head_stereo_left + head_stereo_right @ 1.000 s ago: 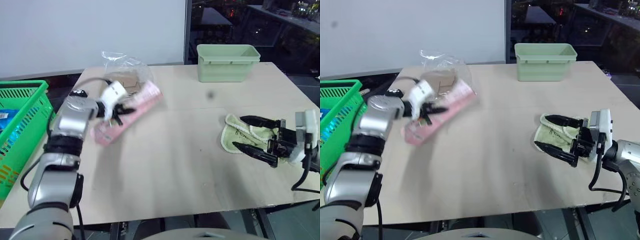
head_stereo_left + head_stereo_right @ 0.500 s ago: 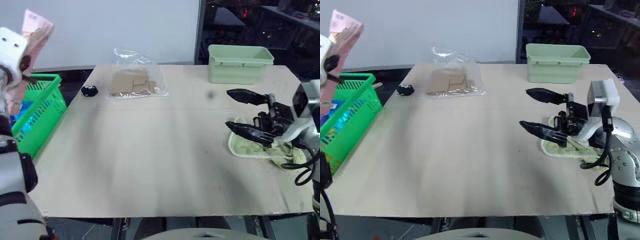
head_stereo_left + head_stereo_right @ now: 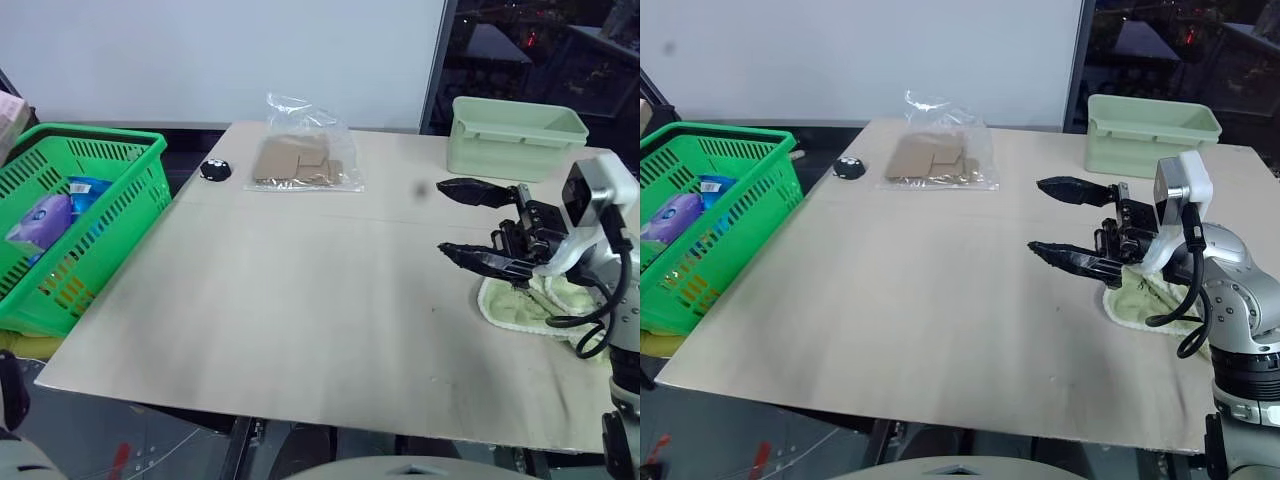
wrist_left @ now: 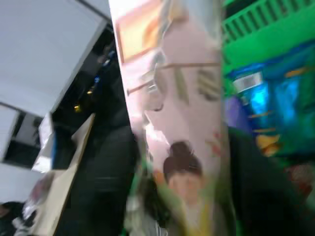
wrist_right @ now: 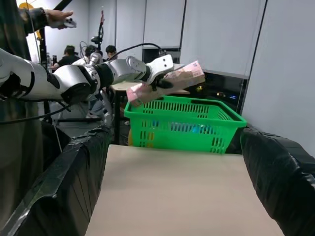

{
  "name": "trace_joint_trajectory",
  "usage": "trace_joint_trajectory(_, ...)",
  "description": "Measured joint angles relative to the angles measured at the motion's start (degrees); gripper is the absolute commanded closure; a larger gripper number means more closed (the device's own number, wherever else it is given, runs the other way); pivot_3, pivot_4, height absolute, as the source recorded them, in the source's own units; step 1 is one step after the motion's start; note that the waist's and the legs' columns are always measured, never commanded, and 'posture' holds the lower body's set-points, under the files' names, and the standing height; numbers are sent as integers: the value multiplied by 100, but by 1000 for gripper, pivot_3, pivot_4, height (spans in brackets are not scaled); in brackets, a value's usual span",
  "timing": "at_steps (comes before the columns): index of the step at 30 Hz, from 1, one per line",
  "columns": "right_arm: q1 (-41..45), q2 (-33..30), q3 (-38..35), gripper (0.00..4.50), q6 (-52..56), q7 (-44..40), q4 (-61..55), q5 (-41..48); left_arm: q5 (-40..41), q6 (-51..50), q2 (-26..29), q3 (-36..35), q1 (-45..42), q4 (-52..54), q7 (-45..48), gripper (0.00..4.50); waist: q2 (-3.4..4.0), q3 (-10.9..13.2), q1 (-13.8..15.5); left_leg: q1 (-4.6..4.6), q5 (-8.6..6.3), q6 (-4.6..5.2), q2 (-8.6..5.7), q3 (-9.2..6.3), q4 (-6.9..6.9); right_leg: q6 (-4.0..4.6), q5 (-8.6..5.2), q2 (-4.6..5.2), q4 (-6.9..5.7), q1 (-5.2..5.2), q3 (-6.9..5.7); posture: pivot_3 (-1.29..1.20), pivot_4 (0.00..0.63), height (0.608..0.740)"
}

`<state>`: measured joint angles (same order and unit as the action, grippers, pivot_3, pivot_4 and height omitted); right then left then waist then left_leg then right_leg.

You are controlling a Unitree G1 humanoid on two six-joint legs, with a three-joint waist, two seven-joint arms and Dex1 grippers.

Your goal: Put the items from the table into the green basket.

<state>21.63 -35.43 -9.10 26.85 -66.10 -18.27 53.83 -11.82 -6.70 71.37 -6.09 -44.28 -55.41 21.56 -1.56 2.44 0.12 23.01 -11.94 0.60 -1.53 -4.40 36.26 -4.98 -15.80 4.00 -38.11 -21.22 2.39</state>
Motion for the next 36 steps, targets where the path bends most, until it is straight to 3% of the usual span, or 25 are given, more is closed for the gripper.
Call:
trace_joint_trajectory(1,0,0,0,0,1,0,1,-9,-43,90,1,1,-69,-70,-94,82,-1,0,6,0,0,0,-7,4,1,0,0,0,0,0,1,9,0,740)
trace_joint_trajectory(2,0,0,0,0,1,1,1,-16,-53,175,1,3,-140,-129,-143,28,0,0,10,-1,0,0,-9,7,1,0,0,1,0,0,4,9,0,740)
trace_joint_trajectory(7,-14,-13,-6,0,2,14,1,-63,22,613,-108,-20,-520,-254,-250,28,0,-1,29,-1,0,0,-10,13,1,0,0,0,0,0,3,-7,0,740)
trace_joint_trajectory(11,-238,-92,-57,0,-11,0,-4,-126,714,932,-583,-380,-511,8,442,28,-2,-3,72,1,0,-1,-9,18,3,2,1,3,0,2,1,-17,0,740)
trace_joint_trajectory(13,-497,-226,-83,0,-164,-104,78,-353,1625,569,-1015,-755,66,1066,1297,28,3,-8,71,3,0,-1,3,21,6,5,1,13,3,5,6,-17,0,740)
trace_joint_trajectory(15,-869,-283,-140,0,-515,-224,382,-758,3014,-245,-1560,-1141,1399,3113,2389,28,13,-16,-1,1,-5,6,8,37,3,13,6,22,12,4,42,-31,0,740)
trace_joint_trajectory(21,-1749,-371,-325,0,-1353,-429,1100,-1562,4139,-1306,-2300,-1132,3439,5671,3009,28,27,-20,-281,-16,-6,7,34,74,-13,25,14,3,2,-16,84,-32,0,740)
trace_joint_trajectory(25,-2577,-73,-353,0,-1888,-270,1212,-1968,4013,-1374,-2896,-593,4289,6541,2821,28,70,-47,-230,-40,-6,7,43,83,-9,27,12,-17,9,7,86,-42,0,740)
trace_joint_trajectory(28,-3186,220,-319,0,-2292,-101,1206,-2257,3899,-1374,-3222,-315,4564,6619,2694,28,75,-43,-190,-37,-5,7,42,93,4,43,4,-23,10,13,83,-65,0,740)
trace_joint_trajectory(36,-4447,680,-302,0,-3323,331,1178,-2852,3717,-1100,-3534,-7,5305,6879,2738,28,91,-45,-274,-97,-23,-21,53,132,2,29,-13,-22,27,54,132,-108,0,740)
